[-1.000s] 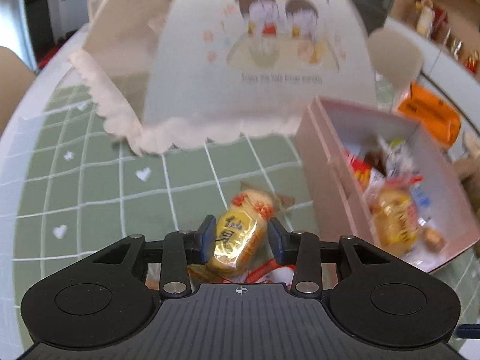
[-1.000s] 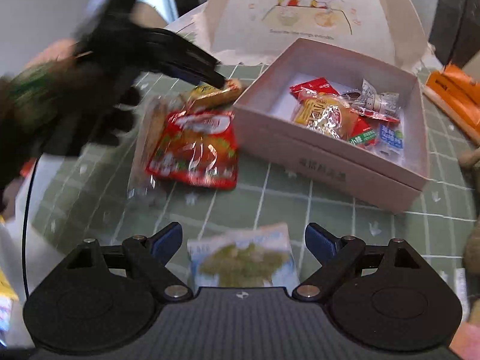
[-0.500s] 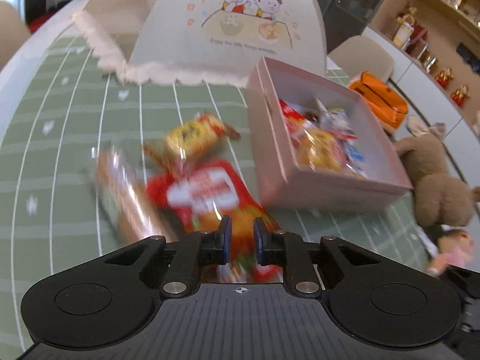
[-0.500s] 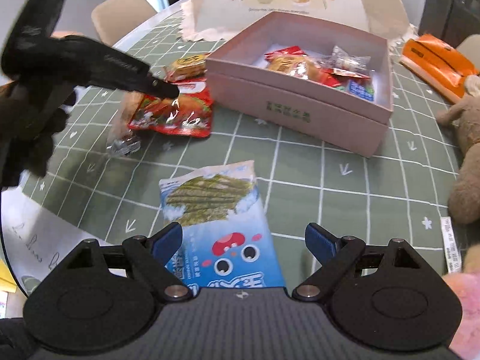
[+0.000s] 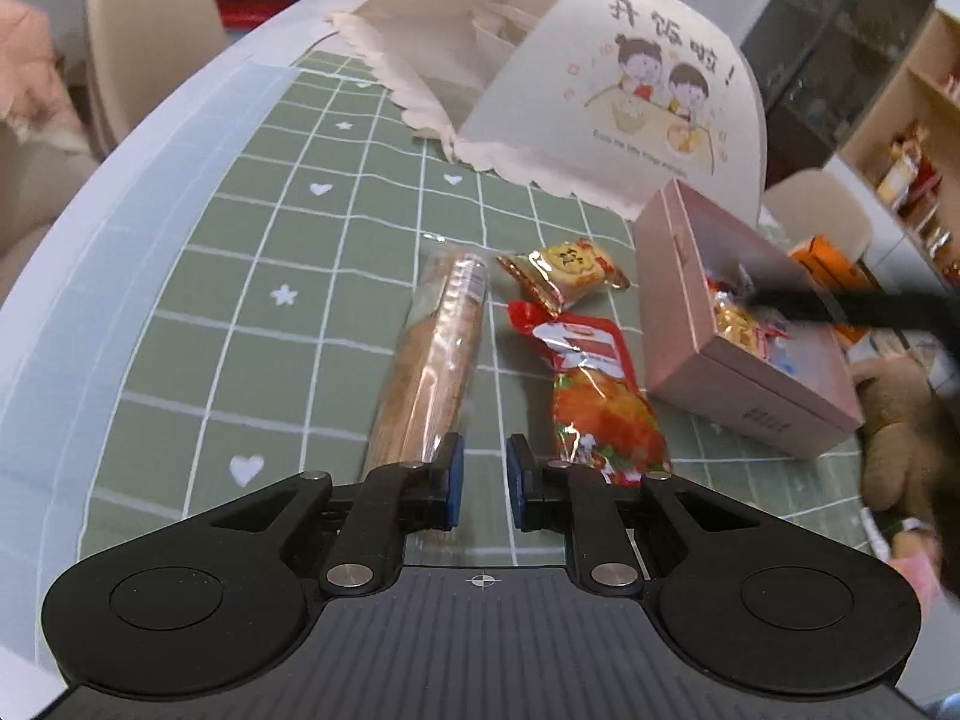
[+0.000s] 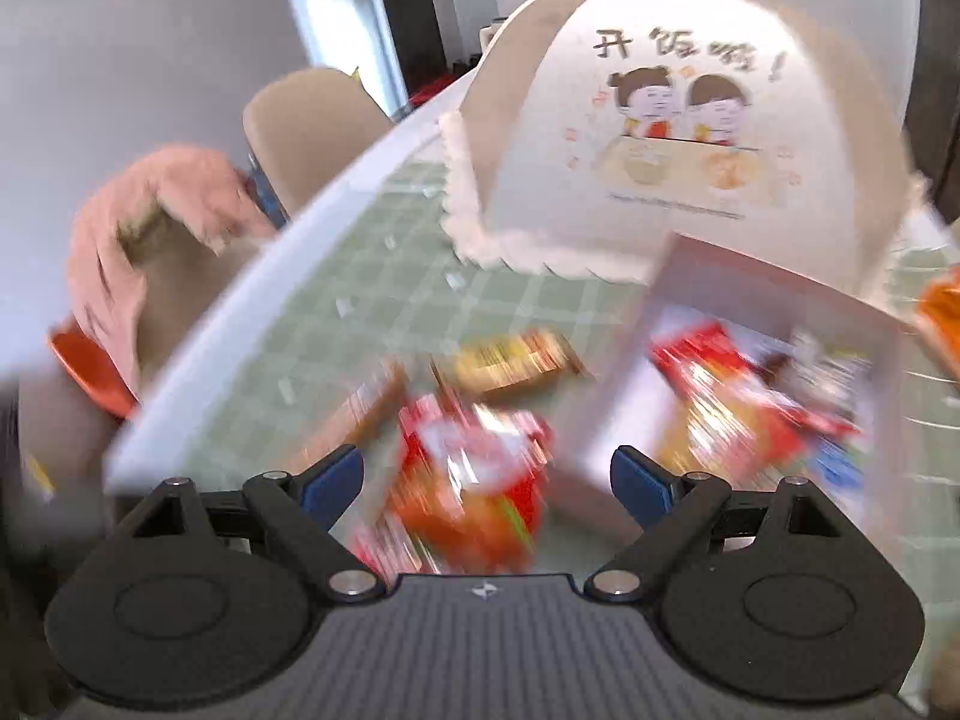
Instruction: Organize snacks
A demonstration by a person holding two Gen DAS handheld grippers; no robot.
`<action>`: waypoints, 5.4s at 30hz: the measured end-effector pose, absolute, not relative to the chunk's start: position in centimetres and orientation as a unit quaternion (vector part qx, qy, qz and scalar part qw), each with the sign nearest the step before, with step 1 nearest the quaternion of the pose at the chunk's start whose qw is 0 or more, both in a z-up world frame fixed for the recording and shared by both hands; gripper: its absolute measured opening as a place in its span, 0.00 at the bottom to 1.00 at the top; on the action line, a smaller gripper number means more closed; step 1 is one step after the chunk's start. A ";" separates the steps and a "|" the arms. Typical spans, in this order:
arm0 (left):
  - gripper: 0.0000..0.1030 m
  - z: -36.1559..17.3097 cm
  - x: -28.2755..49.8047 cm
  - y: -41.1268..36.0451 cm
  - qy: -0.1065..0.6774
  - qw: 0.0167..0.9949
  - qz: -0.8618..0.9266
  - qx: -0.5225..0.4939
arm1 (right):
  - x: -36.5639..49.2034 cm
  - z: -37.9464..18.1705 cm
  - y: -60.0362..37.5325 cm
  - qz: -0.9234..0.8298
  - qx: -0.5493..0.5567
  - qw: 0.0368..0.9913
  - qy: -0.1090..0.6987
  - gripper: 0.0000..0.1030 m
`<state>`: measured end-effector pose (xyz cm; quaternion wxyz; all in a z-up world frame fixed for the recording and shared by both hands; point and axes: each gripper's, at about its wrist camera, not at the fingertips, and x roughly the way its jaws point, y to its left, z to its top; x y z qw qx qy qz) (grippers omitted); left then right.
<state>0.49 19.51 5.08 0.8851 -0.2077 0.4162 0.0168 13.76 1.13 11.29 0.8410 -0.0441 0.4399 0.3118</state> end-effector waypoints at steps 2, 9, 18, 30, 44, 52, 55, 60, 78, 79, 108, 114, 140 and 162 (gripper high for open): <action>0.18 5.0 -0.6 19.6 0.417 0.881 0.018 -0.223 | 16.4 10.4 4.3 0.297 -0.071 0.848 0.432 0.88; 0.18 4.3 -4.2 20.4 0.447 0.859 0.008 -0.250 | 21.5 3.6 12.7 0.225 -0.270 0.848 0.397 0.68; 0.18 4.6 -4.3 23.1 0.433 0.852 0.052 -0.289 | 15.4 3.4 8.6 0.304 -0.184 0.813 0.462 0.42; 0.19 6.5 1.0 17.7 0.432 0.871 -0.010 -0.233 | 4.3 4.5 -0.9 0.348 -0.186 0.806 0.442 0.49; 0.19 5.5 0.7 12.1 0.492 0.850 -0.074 -0.173 | 11.1 4.9 -9.1 0.208 -0.096 0.881 0.414 0.63; 0.19 5.0 -0.6 10.4 0.507 0.843 -0.114 -0.140 | 5.0 6.5 -9.0 0.290 -0.135 0.857 0.403 0.70; 0.19 4.8 -1.1 8.4 0.513 0.838 -0.150 -0.109 | 2.4 6.6 -9.9 0.328 -0.137 0.834 0.422 0.72; 0.19 5.2 -1.9 5.5 0.504 0.843 -0.189 -0.007 | -0.3 4.7 -10.1 0.338 -0.190 0.814 0.433 0.72; 0.21 6.5 -1.4 5.1 0.487 0.849 -0.204 -0.003 | 1.1 4.0 -15.7 0.225 -0.102 0.857 0.453 0.80; 0.24 6.2 -1.4 4.1 0.492 0.843 -0.217 0.019 | 1.0 3.9 -15.5 0.226 -0.106 0.855 0.454 0.80; 0.40 3.0 0.1 4.0 0.516 0.850 -0.105 -0.021 | 0.0 4.0 -13.3 0.226 -0.066 0.854 0.464 0.80; 0.40 3.0 -1.0 4.6 0.526 0.847 -0.074 -0.034 | 0.0 3.1 -10.8 0.224 -0.073 0.849 0.472 0.80; 0.40 3.1 -0.7 7.1 0.534 0.840 -0.027 -0.093 | -3.4 3.1 -8.3 0.229 -0.140 0.836 0.479 0.83; 0.40 3.1 -1.9 6.7 0.524 0.844 -0.045 -0.107 | 2.2 2.5 -13.6 0.159 -0.032 0.856 0.491 0.92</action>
